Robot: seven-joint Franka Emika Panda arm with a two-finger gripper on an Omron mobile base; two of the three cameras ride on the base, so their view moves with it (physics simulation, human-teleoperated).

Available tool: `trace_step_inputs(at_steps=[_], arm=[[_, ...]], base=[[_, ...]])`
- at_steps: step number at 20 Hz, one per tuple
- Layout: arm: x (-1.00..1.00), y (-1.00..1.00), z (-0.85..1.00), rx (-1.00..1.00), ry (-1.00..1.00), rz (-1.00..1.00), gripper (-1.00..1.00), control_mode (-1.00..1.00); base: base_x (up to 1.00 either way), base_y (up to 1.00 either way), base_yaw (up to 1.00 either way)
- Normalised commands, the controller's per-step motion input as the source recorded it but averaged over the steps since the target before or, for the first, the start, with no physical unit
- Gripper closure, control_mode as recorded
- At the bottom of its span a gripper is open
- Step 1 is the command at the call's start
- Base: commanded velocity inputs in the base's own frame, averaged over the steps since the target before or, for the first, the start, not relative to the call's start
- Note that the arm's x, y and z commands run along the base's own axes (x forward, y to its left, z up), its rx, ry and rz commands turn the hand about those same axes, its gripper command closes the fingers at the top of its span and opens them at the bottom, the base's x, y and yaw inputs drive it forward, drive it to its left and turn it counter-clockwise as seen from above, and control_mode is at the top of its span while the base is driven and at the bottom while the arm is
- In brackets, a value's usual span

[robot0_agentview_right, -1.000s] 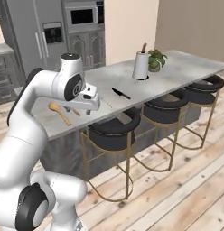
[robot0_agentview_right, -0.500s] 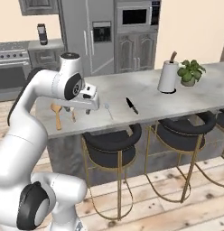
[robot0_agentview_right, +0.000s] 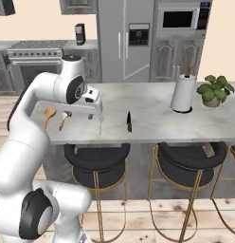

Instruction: Pick up the metallic utensils from the counter and place them in the open drawer. Make sure not to pick up any wooden utensils.

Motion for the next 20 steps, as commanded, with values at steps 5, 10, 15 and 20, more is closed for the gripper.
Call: trace_step_inputs(at_steps=[5, 10, 15, 20], arm=[[0.0, 0.0, 0.0, 0.0, 0.0, 0.0, -1.0, 1.0], [0.0, 0.0, 0.0, 0.0, 0.0, 0.0, -1.0, 1.0], [0.0, 0.0, 0.0, 0.0, 0.0, 0.0, -1.0, 1.0], [0.0, 0.0, 0.0, 0.0, 0.0, 0.0, -1.0, 1.0]], base=[[0.04, -0.87, 0.24], [0.0, -0.4, 0.04], [0.07, -0.03, 0.0], [0.25, 0.18, 0.0]])
